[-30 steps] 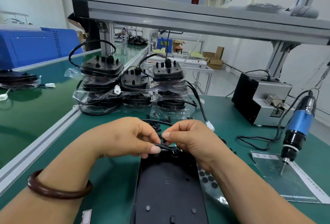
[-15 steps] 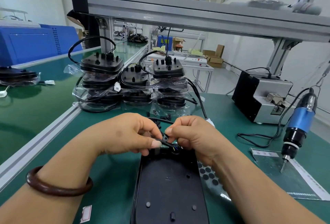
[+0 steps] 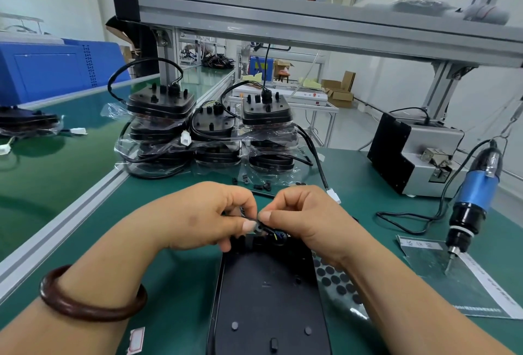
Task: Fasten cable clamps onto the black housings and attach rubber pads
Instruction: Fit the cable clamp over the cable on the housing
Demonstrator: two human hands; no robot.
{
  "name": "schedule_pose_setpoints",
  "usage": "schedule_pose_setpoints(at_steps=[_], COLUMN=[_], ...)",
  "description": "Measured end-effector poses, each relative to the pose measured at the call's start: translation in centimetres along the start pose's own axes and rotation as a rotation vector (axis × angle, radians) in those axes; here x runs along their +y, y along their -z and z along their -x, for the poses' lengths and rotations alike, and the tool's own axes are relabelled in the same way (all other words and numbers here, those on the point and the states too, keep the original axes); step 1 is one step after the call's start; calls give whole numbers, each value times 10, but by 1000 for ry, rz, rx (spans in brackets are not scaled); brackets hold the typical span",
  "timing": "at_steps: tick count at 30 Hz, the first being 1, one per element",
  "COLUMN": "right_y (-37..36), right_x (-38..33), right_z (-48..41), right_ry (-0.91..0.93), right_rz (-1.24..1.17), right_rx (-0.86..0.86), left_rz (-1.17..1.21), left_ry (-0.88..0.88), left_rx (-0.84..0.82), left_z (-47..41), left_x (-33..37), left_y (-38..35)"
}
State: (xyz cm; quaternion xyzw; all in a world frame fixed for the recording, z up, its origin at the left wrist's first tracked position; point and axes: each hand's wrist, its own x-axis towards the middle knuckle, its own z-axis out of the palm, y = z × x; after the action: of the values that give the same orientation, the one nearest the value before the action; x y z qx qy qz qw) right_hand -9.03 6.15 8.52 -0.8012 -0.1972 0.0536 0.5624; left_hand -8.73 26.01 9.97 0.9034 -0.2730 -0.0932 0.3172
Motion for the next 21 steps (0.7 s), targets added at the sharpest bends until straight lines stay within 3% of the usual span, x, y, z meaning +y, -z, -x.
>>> schedule_pose_setpoints(at_steps=[13,21], right_y=[1,2], right_x=[2,5], right_z=[-2,-5], right_ry=[-50,-68], right_rz=[-17,-60], right_rx=[-95,-108], left_rz=[1,184], left_ry=[-15,-45], left_rx=[67,116], left_z=[-2,-3], left_x=[0,-1], left_y=[-1,-2])
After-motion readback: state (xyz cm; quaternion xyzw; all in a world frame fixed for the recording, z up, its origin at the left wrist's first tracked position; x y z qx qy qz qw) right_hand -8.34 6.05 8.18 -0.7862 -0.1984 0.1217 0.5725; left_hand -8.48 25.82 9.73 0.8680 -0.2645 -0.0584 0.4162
